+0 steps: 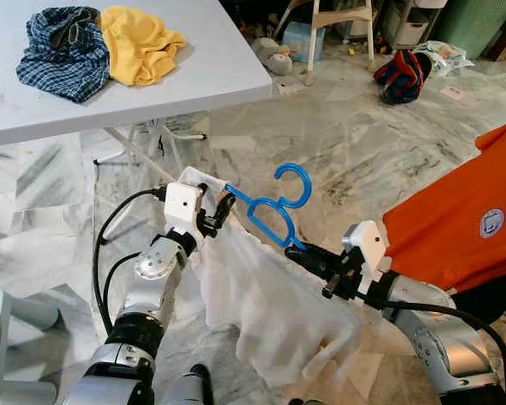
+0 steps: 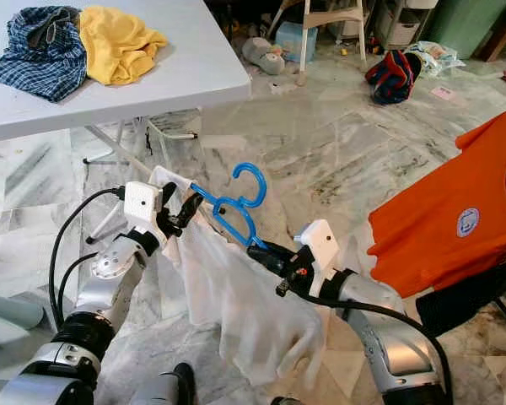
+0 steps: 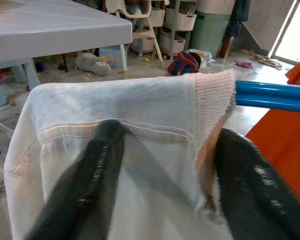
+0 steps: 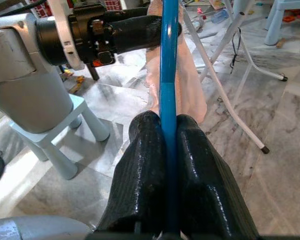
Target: Hang hanger
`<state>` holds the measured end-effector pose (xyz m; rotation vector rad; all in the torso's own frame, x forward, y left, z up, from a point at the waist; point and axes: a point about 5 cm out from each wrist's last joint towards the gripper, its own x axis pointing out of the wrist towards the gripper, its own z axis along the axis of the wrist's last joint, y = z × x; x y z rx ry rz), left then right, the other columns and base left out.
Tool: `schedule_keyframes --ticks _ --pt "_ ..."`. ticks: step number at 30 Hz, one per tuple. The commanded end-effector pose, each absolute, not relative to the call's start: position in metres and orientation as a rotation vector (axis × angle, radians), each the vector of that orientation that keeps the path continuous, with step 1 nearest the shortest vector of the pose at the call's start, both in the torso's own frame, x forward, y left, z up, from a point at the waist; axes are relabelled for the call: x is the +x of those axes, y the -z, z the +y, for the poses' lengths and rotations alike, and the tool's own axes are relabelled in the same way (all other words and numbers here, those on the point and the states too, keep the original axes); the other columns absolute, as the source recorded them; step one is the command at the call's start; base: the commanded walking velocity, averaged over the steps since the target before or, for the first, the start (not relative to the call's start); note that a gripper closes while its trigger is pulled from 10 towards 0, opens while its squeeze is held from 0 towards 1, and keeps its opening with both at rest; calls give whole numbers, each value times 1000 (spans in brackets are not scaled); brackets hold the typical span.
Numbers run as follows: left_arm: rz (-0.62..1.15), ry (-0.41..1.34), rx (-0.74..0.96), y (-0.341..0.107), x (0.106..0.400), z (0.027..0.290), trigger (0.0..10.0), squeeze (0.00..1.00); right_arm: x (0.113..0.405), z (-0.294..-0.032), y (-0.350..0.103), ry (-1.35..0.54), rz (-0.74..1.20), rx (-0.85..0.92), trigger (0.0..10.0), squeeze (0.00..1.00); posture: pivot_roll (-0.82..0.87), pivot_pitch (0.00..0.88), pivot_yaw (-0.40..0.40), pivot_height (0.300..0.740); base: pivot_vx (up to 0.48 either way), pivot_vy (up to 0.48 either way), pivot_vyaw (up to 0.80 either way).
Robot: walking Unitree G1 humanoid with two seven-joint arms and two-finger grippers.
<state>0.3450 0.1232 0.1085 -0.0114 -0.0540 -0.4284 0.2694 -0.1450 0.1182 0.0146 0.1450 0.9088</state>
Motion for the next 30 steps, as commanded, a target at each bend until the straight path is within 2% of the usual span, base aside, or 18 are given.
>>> schedule_keyframes --ticks 1,2,3,4,7,8,14,15,24,30 --pt "-40 467 17 -105 342 119 549 0 270 -143 -126 -912 100 -1 10000 0 78 170 -17 740 0 0 0" --pt "-40 467 17 -105 342 119 549 0 270 -143 -126 -912 100 -1 10000 0 78 170 -17 740 0 0 0" --pt "-37 472 20 -104 342 119 4549 0 270 -143 -126 -913 100 -1 10000 0 78 170 -17 740 0 0 0" --pt "-34 478 20 -103 341 117 10000 0 270 -142 -126 -915 98 -3 10000 0 81 170 -17 740 0 0 0" --pt "-33 493 15 -103 341 115 10000 12 271 -141 -125 -915 97 -5 10000 0 83 169 -16 740 0 0 0" --pt "-28 505 5 -102 340 114 10000 1000 271 -141 -125 -912 96 -7 10000 0 83 169 -16 740 0 0 0" --pt "-35 453 40 -103 342 121 10000 1000 272 -142 -125 -905 92 -11 10000 0 79 168 -13 740 0 0 0" --pt "-37 449 41 -103 343 122 10000 0 272 -142 -125 -904 92 -11 10000 0 79 168 -12 740 0 0 0" --pt "-51 440 50 -107 344 133 10000 0 272 -143 -123 -892 98 -13 10000 0 81 173 -10 740 0 0 0" --pt "-74 466 40 -114 345 130 10000 0 273 -144 -119 -884 107 -25 10000 0 86 171 -9 740 0 0 0"
